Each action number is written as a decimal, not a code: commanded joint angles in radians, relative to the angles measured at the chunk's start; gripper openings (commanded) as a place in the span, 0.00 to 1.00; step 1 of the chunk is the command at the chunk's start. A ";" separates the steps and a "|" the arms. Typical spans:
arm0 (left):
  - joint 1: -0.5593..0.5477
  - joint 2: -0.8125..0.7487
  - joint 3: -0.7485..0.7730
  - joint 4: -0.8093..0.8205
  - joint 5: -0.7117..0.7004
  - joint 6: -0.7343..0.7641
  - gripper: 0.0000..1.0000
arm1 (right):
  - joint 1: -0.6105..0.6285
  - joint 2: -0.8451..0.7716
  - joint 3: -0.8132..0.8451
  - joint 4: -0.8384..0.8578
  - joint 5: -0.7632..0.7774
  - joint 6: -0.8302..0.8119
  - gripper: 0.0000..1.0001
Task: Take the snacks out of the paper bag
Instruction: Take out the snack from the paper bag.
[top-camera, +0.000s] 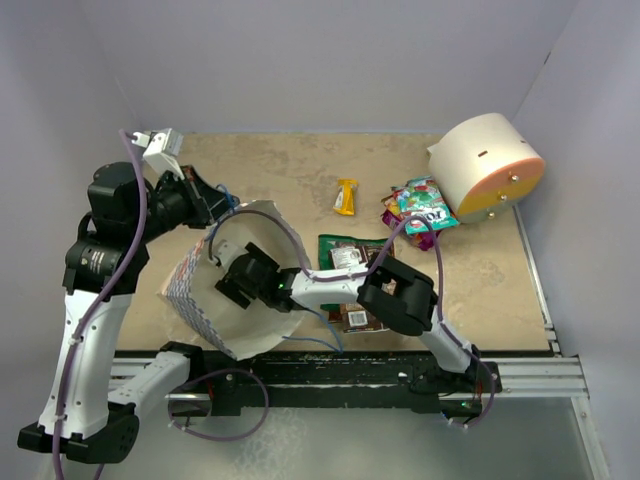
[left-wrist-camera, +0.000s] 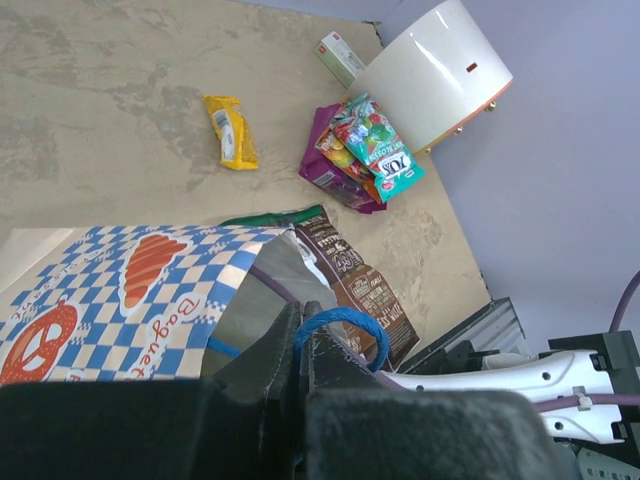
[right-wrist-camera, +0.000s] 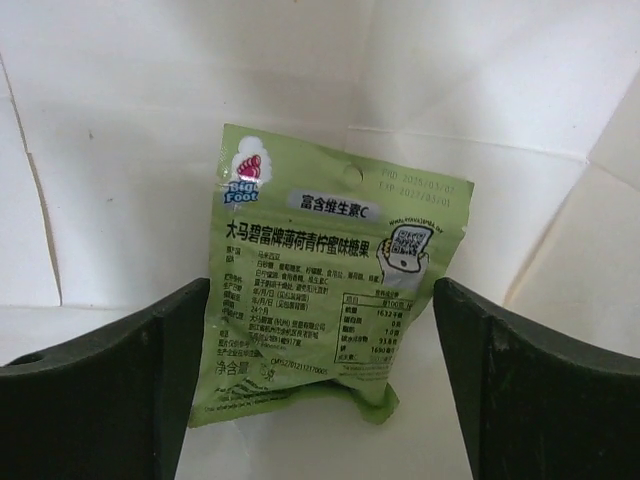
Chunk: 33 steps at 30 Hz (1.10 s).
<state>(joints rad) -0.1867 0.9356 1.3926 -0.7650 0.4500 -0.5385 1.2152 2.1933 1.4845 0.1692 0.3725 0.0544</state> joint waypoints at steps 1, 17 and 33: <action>-0.003 -0.024 0.044 0.028 -0.005 0.008 0.00 | -0.020 -0.010 0.018 -0.018 -0.034 0.054 0.89; -0.003 -0.040 0.027 0.026 -0.012 -0.015 0.00 | -0.029 -0.072 0.020 0.029 -0.082 -0.039 0.29; -0.003 -0.015 0.050 0.032 -0.113 -0.004 0.00 | -0.001 -0.509 -0.298 0.037 -0.171 -0.070 0.19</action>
<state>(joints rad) -0.1867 0.9184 1.3994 -0.7715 0.3882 -0.5392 1.2079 1.7760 1.2484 0.1921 0.1963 -0.0101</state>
